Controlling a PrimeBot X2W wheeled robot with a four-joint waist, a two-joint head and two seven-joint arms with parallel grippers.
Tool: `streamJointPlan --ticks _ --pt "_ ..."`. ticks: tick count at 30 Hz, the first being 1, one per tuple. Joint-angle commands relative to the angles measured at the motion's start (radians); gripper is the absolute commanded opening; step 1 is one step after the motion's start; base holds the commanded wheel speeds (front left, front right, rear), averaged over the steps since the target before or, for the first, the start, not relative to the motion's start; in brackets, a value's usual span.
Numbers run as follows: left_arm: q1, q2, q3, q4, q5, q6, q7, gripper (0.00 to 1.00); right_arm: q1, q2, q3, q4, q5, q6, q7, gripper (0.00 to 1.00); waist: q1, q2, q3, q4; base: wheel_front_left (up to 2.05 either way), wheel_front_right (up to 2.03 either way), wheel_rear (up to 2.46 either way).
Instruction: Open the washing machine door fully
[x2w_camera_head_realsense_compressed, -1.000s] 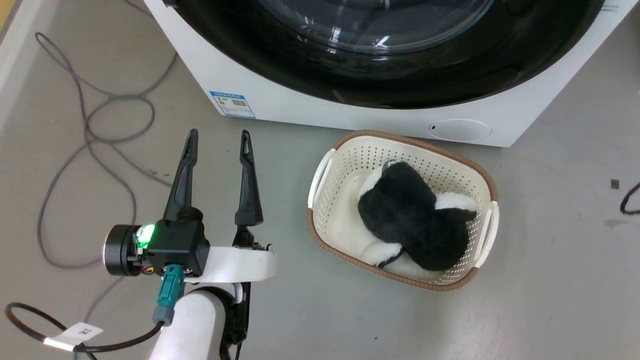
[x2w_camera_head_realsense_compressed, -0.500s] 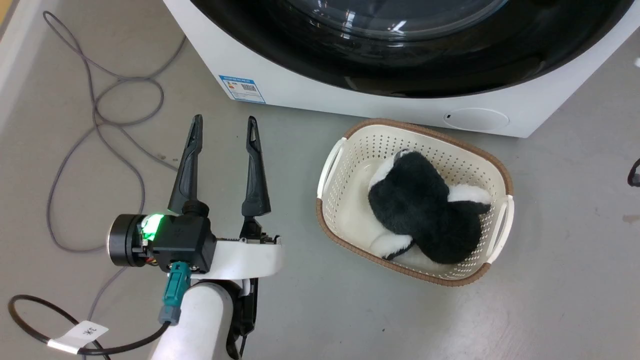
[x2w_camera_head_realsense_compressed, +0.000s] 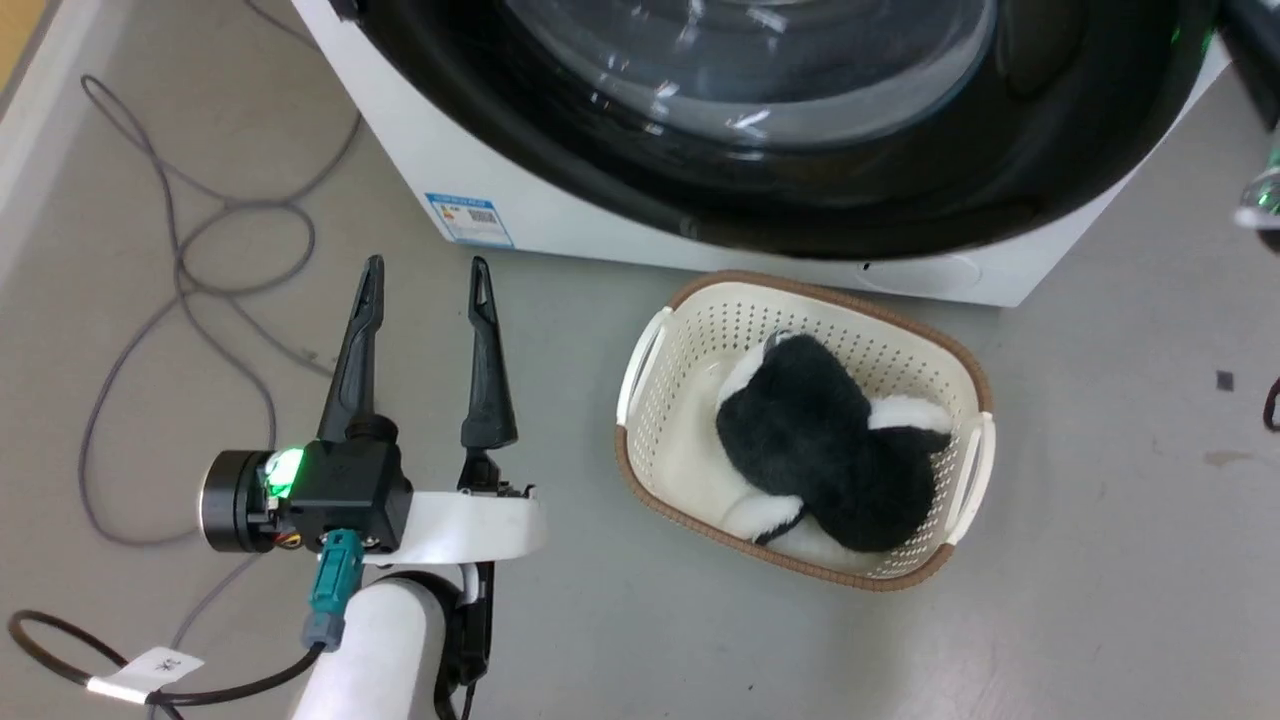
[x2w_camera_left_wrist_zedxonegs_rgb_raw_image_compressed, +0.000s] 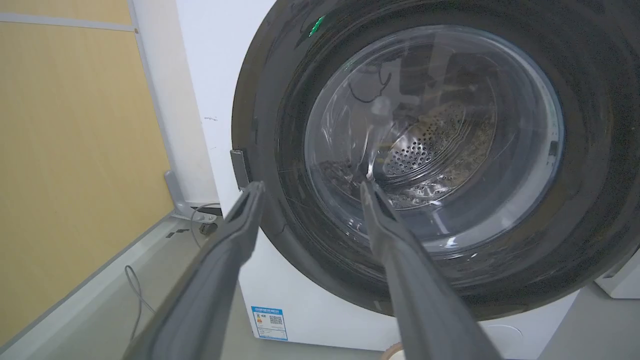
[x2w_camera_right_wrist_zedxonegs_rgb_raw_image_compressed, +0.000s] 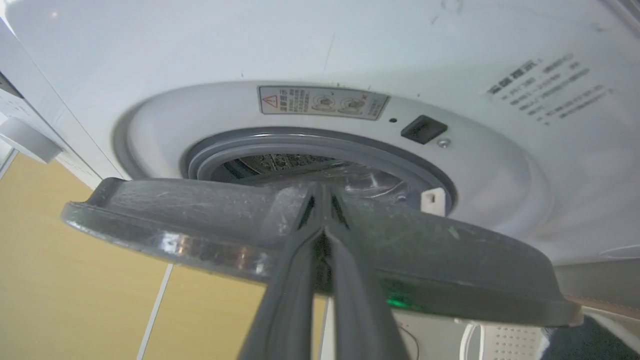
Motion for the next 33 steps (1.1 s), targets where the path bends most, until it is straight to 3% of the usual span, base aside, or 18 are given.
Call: streamJointPlan --ticks 1,11,20,21,26,33 --pt "0.013 0.001 0.004 0.004 0.006 -0.005 -0.006 1.00 0.022 0.041 0.032 -0.012 0.002 0.002 0.025 0.00 0.0000 0.0000 -0.010 -0.006 0.00 0.00 0.00" --pt "0.063 0.001 0.040 0.029 0.016 -0.028 -0.006 1.00 0.143 0.059 0.087 -0.092 0.016 0.002 0.089 0.00 0.0000 0.0000 -0.081 -0.041 0.00 0.00 0.00" --pt "0.105 0.001 0.064 0.047 0.023 -0.048 -0.006 1.00 0.319 0.067 0.151 -0.267 0.047 0.002 0.187 0.00 0.0000 0.0000 -0.144 -0.064 0.00 0.00 0.00" --pt "0.119 0.001 0.073 0.053 0.025 -0.054 -0.006 1.00 0.386 0.073 0.175 -0.337 0.052 0.002 0.207 0.00 0.0000 0.0000 -0.164 -0.068 0.00 0.00 0.00" --pt "0.145 0.001 0.081 0.060 0.028 -0.061 -0.006 1.00 0.483 0.098 0.216 -0.430 0.053 0.002 0.218 0.00 0.0000 0.0000 -0.193 -0.071 0.00 0.00 0.00" --pt "0.180 0.001 0.089 0.078 0.033 -0.068 -0.006 1.00 0.594 0.156 0.291 -0.491 0.045 0.002 0.216 0.00 0.0000 0.0000 -0.233 -0.075 0.00 0.00 0.00"
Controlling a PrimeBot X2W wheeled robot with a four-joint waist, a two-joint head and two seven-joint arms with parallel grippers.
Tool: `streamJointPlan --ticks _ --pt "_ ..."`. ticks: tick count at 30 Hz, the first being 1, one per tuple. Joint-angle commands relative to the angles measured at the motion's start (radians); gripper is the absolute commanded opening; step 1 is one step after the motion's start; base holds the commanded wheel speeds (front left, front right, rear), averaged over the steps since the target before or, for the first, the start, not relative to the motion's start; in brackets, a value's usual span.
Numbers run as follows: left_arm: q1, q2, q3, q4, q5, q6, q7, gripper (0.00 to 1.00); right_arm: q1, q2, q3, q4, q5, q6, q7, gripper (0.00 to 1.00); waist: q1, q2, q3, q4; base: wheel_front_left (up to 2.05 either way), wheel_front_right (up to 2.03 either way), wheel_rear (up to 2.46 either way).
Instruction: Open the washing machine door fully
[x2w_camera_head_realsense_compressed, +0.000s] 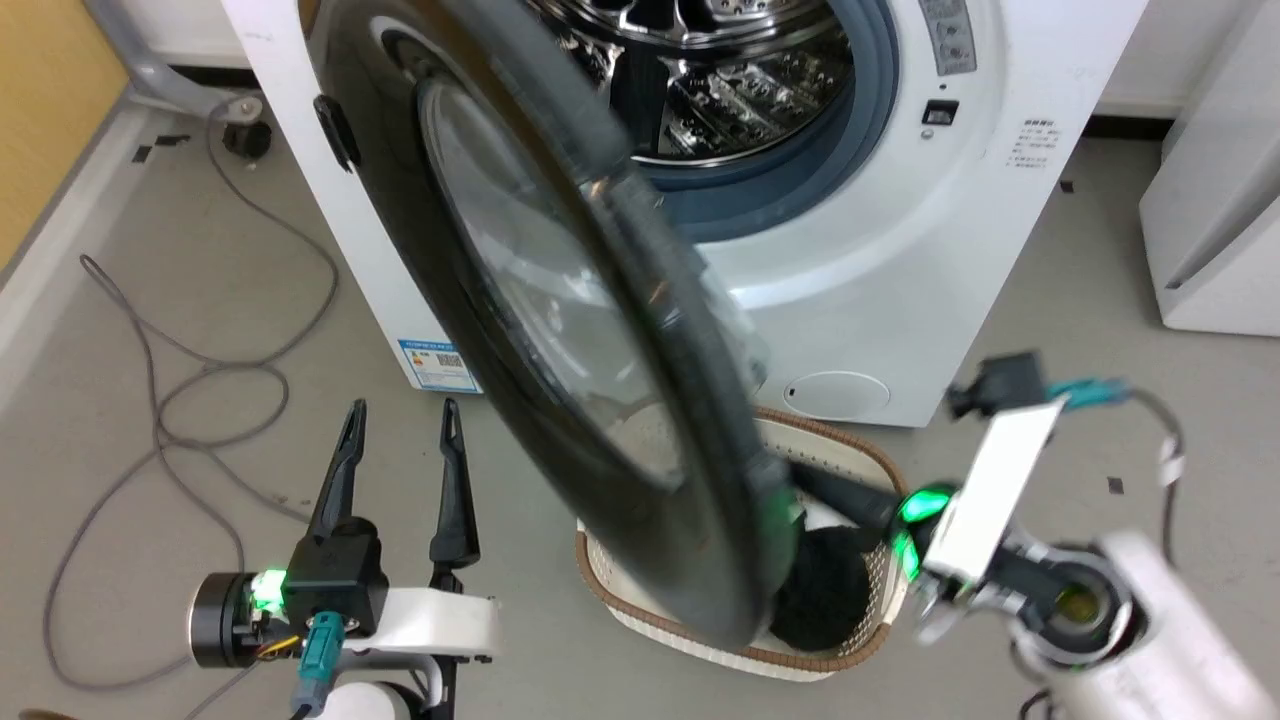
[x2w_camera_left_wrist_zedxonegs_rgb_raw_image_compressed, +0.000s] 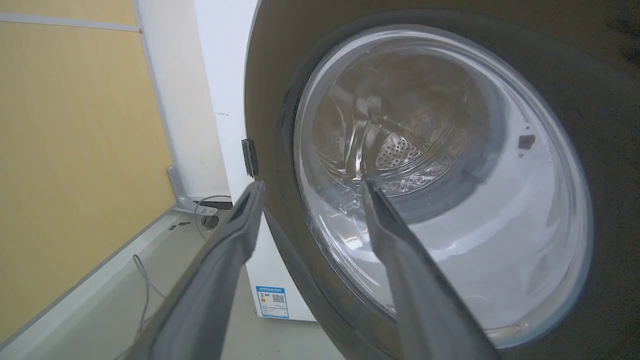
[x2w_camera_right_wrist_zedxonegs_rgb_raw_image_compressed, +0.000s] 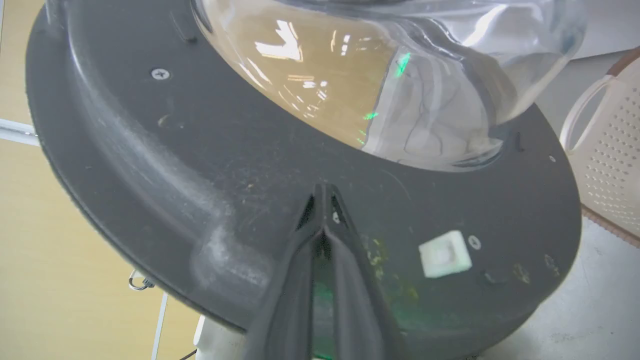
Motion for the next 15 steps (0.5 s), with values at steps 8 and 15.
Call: streamJointPlan --ticks 8,15 --pt "0.034 0.001 0.012 0.018 0.012 -0.006 -0.006 1.00 0.123 0.057 0.106 -0.095 -0.033 0.002 -0.013 0.00 0.0001 0.0000 -0.043 0.004 0.00 0.00 0.00" --pt "0.064 0.001 0.027 0.027 0.010 -0.010 -0.006 1.00 0.175 0.044 0.082 -0.140 -0.086 0.002 -0.164 0.00 0.0001 0.0000 -0.084 -0.006 0.00 0.00 0.00"
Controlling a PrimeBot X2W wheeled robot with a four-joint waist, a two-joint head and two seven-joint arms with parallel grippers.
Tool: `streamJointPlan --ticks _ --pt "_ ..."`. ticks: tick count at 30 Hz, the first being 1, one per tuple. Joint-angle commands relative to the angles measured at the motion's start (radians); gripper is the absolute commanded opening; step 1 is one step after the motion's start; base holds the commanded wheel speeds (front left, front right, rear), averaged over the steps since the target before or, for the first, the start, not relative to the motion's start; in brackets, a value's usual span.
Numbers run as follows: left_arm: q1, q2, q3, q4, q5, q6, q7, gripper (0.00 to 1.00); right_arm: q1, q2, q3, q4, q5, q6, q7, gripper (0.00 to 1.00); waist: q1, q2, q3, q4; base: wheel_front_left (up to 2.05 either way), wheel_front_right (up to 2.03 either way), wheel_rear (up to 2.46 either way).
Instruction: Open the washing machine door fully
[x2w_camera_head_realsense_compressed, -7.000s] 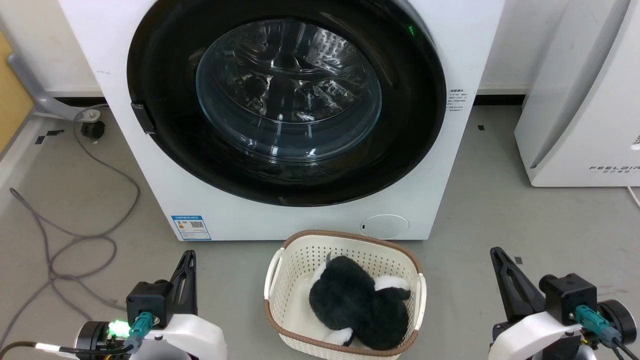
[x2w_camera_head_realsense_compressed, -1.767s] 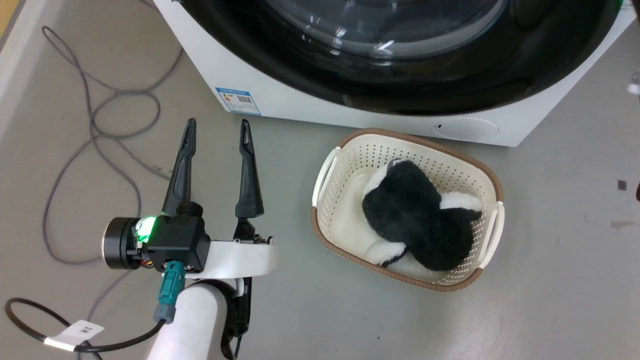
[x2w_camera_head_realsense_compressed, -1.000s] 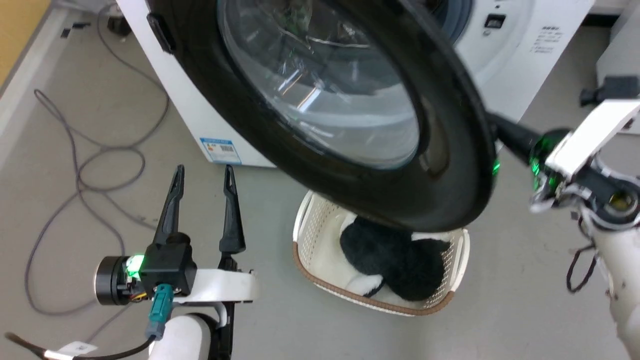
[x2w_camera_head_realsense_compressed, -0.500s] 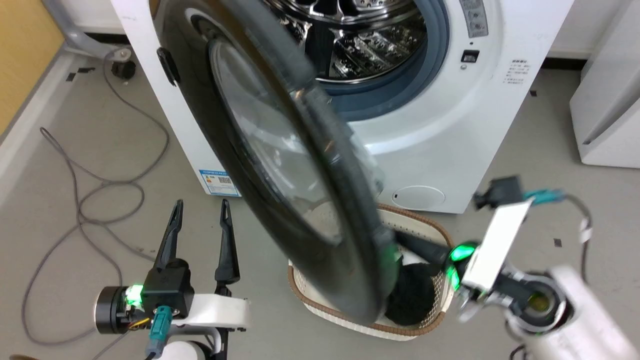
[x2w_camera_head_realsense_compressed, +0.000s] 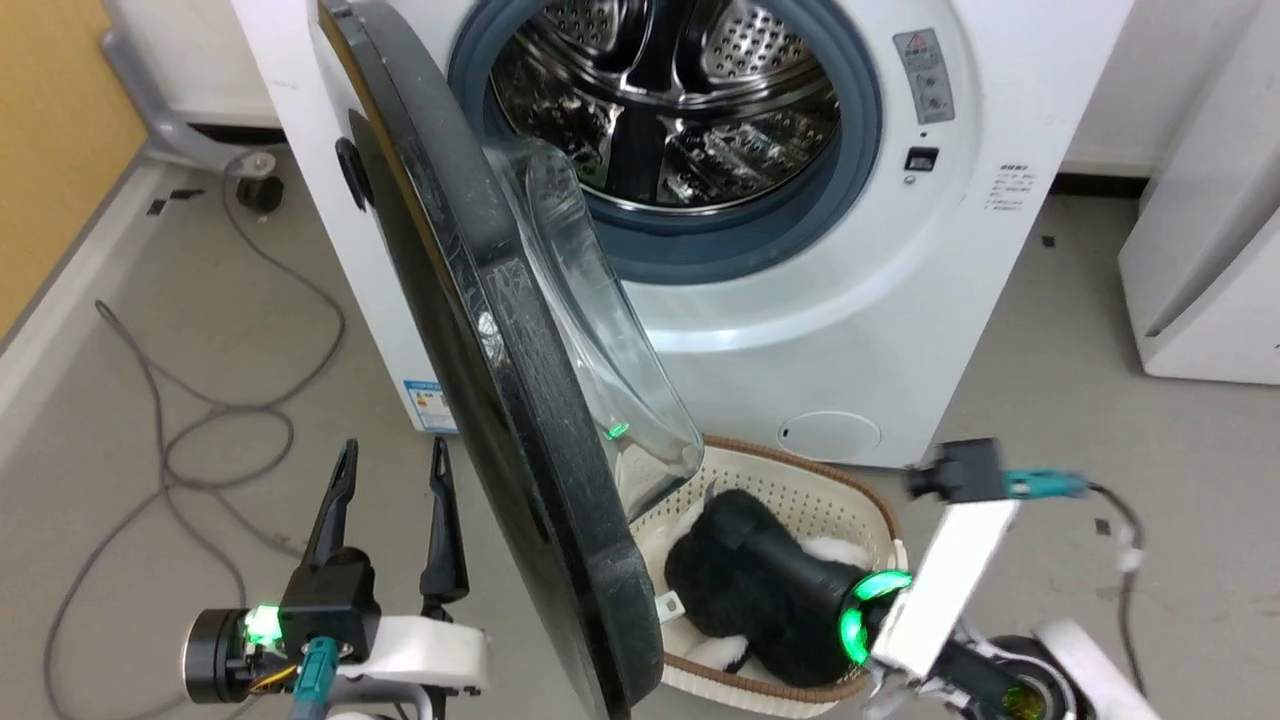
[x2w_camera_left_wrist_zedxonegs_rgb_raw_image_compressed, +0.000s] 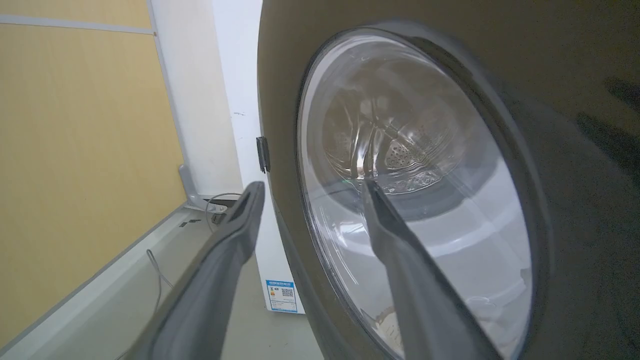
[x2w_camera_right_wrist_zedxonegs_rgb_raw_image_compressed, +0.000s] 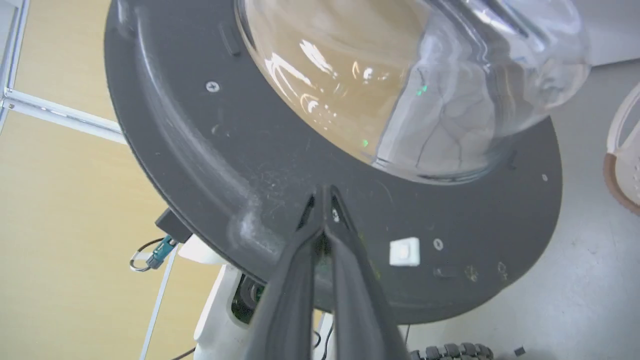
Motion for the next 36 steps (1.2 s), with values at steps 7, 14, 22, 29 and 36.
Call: streamJointPlan --ticks 7,14,22,29,36 --pt "0.039 0.001 0.020 0.004 0.003 -0.011 -0.006 1.00 0.029 -0.040 -0.110 -0.073 -0.183 0.002 -0.431 0.00 0.0002 0.0000 -0.038 -0.018 0.00 0.00 0.00" --pt "0.046 0.001 0.036 0.001 0.004 -0.013 -0.006 1.00 0.028 -0.138 -0.108 -0.044 -0.463 0.002 -0.726 0.00 0.0002 0.0000 -0.046 -0.038 0.00 0.00 0.00" --pt "0.056 0.001 0.052 -0.006 0.003 -0.012 -0.006 1.00 0.099 -0.018 -0.412 -0.104 -1.050 0.002 -0.746 0.00 0.0002 0.0000 -0.051 -0.060 0.00 0.00 0.00" --pt "0.057 0.001 0.052 -0.006 0.005 -0.016 -0.006 1.00 0.203 0.061 -0.528 -0.142 -1.373 0.002 -0.746 0.00 0.0002 0.0000 -0.049 -0.064 0.00 0.00 0.00" --pt "0.059 0.001 0.055 -0.005 0.009 -0.018 -0.006 1.00 0.291 0.116 -0.530 -0.123 -1.424 0.002 -0.747 0.00 0.0002 0.0000 -0.052 -0.063 0.00 0.00 0.00"
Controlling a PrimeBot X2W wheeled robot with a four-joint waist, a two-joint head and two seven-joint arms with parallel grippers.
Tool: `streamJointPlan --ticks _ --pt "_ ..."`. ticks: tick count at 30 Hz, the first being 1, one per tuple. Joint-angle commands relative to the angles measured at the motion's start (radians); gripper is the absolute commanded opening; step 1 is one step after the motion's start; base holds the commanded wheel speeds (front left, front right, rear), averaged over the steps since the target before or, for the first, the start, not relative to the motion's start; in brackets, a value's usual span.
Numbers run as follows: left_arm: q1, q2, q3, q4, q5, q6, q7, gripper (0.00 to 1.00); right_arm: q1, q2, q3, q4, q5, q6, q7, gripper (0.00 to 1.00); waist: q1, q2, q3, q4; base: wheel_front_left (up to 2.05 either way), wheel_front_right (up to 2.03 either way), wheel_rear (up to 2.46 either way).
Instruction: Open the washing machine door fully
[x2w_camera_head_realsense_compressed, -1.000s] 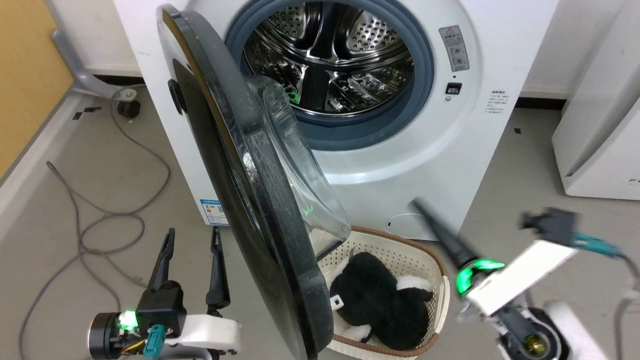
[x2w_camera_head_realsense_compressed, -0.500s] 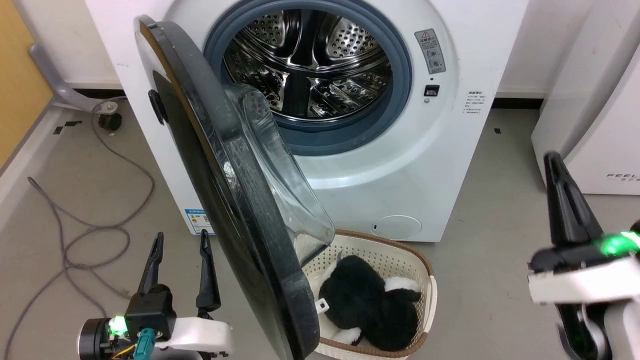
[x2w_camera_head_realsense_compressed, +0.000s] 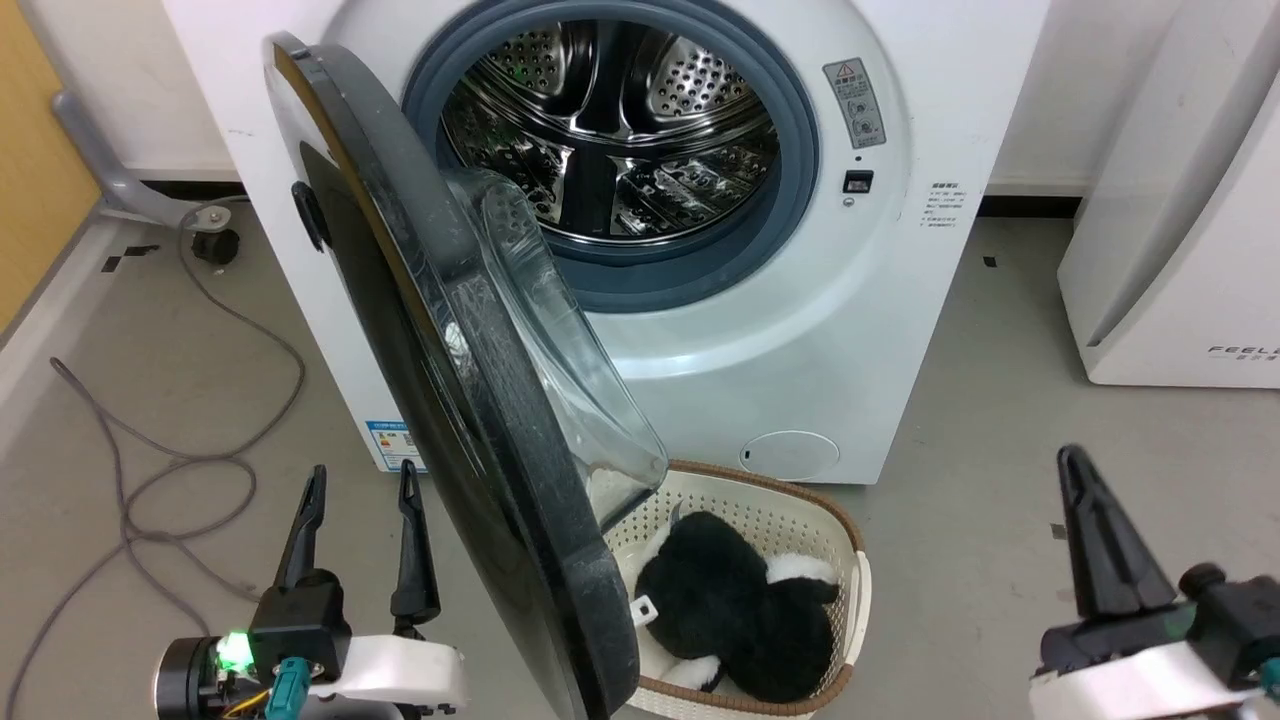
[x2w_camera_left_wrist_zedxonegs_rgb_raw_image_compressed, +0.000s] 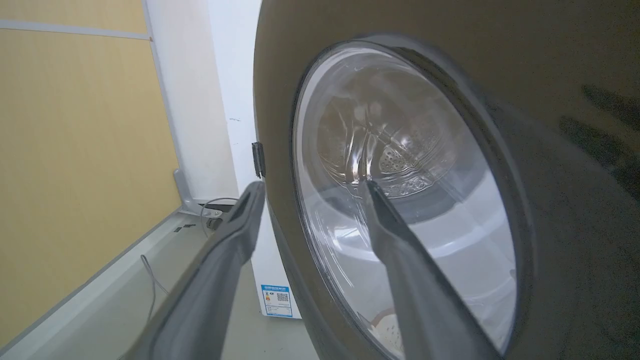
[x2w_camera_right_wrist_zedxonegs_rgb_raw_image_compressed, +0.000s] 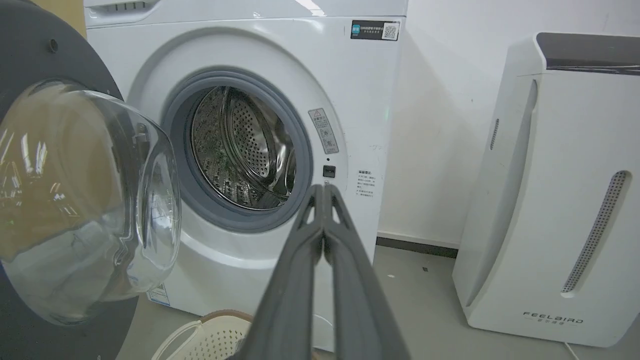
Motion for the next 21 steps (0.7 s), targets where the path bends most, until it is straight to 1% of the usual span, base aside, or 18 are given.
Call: streamJointPlan --ticks 1,2,3,4,5,8,9,10,16,21 --pt "0.015 0.001 0.003 0.001 0.008 -0.004 -0.006 1.00 0.021 0.012 0.003 0.009 -0.010 0.001 -0.004 0.00 0.0001 0.0000 -0.001 0.000 0.00 0.00 0.00" --pt "0.016 0.001 0.004 0.002 0.009 -0.003 -0.006 1.00 0.027 0.017 0.003 0.019 -0.012 0.001 -0.004 0.00 0.0001 0.0000 -0.002 -0.001 0.00 0.00 0.00" --pt "0.017 0.001 0.004 0.003 0.009 -0.003 -0.006 1.00 0.031 0.021 0.003 0.028 -0.010 0.001 -0.004 0.29 0.0001 0.0000 -0.002 -0.001 0.00 0.00 0.00" --pt "0.017 0.001 0.005 0.004 0.010 -0.003 -0.006 1.00 0.034 0.025 0.003 0.035 -0.011 0.001 -0.004 0.91 0.0001 0.0000 -0.003 0.000 0.00 0.00 0.00" --pt "0.017 0.001 0.005 0.005 0.011 -0.003 -0.006 1.00 0.036 0.028 0.003 0.041 -0.013 0.001 -0.004 1.00 0.0001 0.0000 -0.004 0.000 0.00 0.00 0.00" --pt "0.018 0.001 0.010 0.011 0.010 -0.001 -0.006 1.00 0.040 0.035 -0.001 0.051 -0.020 0.001 -0.004 1.00 0.0001 0.0000 -0.006 -0.001 0.00 0.00 0.00" --pt "0.019 0.001 0.010 0.016 0.008 -0.003 -0.006 0.43 0.041 0.037 -0.001 0.054 -0.023 0.001 -0.004 1.00 0.0001 0.0000 -0.007 -0.001 0.00 0.00 0.00" --pt "0.015 0.001 0.014 0.011 0.005 -0.004 -0.006 0.00 0.042 0.038 -0.002 0.056 -0.027 0.001 -0.004 1.00 0.0001 0.0000 -0.008 -0.001 0.00 0.00 0.00" --pt "-0.022 0.016 0.051 -0.018 0.001 -0.008 -0.006 0.00 0.043 0.046 -0.009 0.060 -0.038 0.001 -0.004 1.00 0.0001 0.0000 -0.009 0.001 0.00 0.00 0.00" --pt "-0.078 0.036 0.063 -0.102 0.014 -0.015 -0.006 0.00 0.044 0.050 -0.017 0.053 -0.037 0.001 -0.004 1.00 0.0001 0.0000 -0.012 0.001 0.00 0.00 0.00"
